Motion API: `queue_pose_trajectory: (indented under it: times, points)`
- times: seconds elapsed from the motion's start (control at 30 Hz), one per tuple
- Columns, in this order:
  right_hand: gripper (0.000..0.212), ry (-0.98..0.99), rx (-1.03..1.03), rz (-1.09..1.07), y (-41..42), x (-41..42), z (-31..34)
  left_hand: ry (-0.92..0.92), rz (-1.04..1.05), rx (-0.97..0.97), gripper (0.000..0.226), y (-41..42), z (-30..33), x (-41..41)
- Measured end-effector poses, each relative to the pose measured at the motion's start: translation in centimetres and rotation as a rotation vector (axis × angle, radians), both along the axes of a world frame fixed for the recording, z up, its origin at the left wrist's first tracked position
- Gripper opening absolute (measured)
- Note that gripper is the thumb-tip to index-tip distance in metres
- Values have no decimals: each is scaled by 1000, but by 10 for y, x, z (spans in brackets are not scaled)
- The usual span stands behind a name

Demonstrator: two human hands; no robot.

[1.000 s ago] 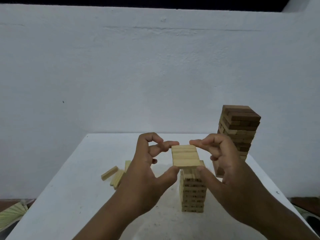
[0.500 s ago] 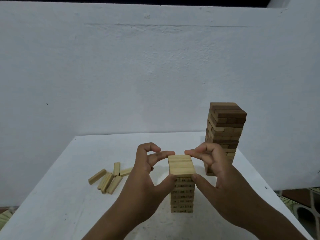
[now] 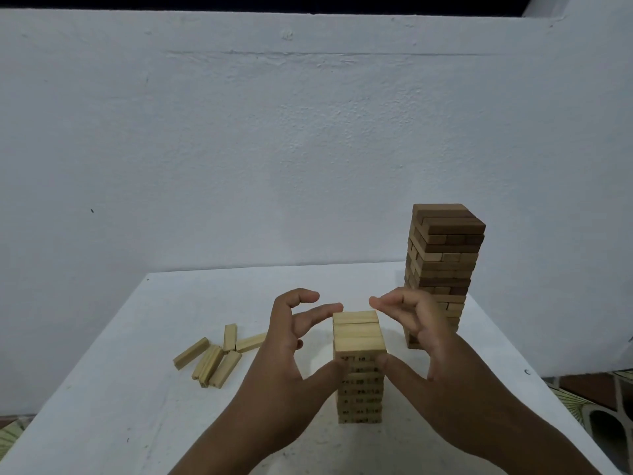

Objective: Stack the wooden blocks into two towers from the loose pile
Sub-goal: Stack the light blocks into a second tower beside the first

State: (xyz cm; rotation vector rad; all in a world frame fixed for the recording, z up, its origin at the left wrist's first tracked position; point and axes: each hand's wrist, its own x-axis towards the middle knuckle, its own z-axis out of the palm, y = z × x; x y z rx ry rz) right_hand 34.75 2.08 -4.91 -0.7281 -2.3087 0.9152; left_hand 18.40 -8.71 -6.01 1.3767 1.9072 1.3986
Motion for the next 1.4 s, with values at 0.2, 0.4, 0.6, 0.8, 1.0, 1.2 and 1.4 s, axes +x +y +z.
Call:
queue_pose_trajectory:
  times: [0.2,0.4,0.6,0.8,1.0,1.2,1.4]
  points:
    - [66,76,-145,30,-1,6,5,-257,-91,112,64,-3,-2,-1]
    - [51,251,-397,-80,-16,-17,-3,-541,158,182,21,21,-7,20]
    - [69,314,-646,-194,-20,-40,-6,-586,134,86,77,29,-4,44]
    - [82,310,-690,-200,-24,-46,-14,-662,141,39,77,35,1,51]
    - [62,364,-787,-243,-21,-56,-12,-717,172,78,78,41,-9,55]
    - [80,372,-755,-271,-9,-67,-24,-739,179,110,85,40,-4,56]
    - [59,323,-766,-262,-10,-66,-20,-717,173,91,82,43,-9,53]
